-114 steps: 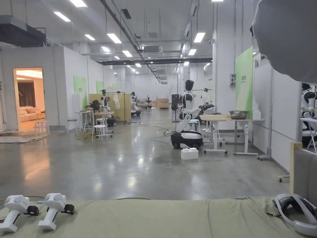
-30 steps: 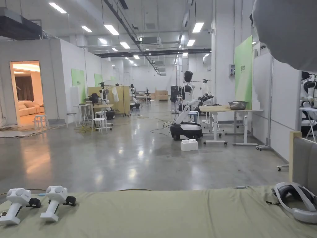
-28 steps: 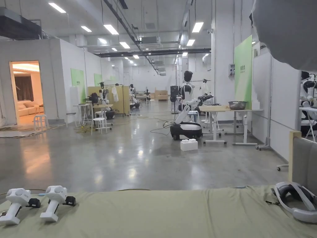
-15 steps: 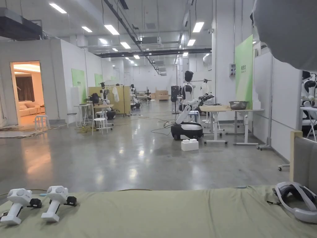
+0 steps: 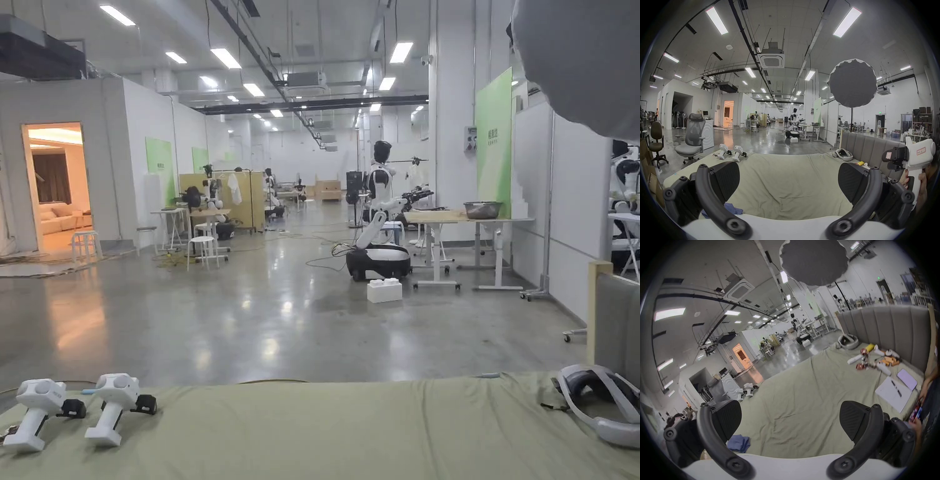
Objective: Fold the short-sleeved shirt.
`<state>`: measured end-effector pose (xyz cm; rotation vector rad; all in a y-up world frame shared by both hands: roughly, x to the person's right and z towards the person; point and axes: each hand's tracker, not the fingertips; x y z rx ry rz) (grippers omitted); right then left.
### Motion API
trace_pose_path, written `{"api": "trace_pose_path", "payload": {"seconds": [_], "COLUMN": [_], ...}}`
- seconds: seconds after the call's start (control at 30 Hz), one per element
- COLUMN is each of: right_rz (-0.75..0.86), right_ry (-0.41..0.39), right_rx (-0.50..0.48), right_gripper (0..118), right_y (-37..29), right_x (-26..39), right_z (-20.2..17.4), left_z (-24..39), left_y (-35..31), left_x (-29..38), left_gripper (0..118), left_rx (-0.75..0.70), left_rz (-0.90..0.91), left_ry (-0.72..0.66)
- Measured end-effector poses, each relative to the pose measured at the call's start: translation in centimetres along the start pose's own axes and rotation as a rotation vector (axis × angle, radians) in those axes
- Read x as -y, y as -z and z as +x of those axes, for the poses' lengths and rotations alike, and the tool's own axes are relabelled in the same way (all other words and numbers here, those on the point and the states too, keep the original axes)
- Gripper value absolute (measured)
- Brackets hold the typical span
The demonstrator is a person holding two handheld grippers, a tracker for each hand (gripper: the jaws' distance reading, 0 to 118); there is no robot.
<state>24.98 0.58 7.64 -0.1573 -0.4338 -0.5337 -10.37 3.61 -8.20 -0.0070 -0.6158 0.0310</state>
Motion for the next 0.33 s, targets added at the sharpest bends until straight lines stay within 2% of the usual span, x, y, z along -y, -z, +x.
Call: {"api": "trace_pose_path", "payload": {"seconds": [0.07, 0.13, 0.23, 0.3, 0.33], "right_rz": [0.072, 0.133, 0.195, 0.181, 0.165], "right_ry": [-0.074, -0.118, -0.139, -0.139, -0.152], "right_rx": [0.000, -0.056, -0.138, -0.100, -0.047], "right_gripper": [118, 118, 118, 118, 118], "right_y": [-0.6, -1.5, -2.2, -2.0, -1.9], "right_x": [0.1, 0.2, 0.4, 0.4, 0.4], "right_z": [-0.6, -0.8, -0.7, -0.8, -0.9], "left_z": [0.1, 0.0, 0.0, 0.0, 0.0], "left_y": [0.0, 0.0, 0.1, 0.2, 0.3], "left_x": [0.0, 0.1, 0.2, 0.2, 0.2], "left_gripper": [118, 118, 118, 118, 118], "left_rx": [0.000, 0.003, 0.000, 0.000, 0.003], "left_rz": [-0.002, -0.003, -0.007, -0.009, -0.012], "left_ry": [0.002, 0.002, -0.001, -0.006, -0.008]}}
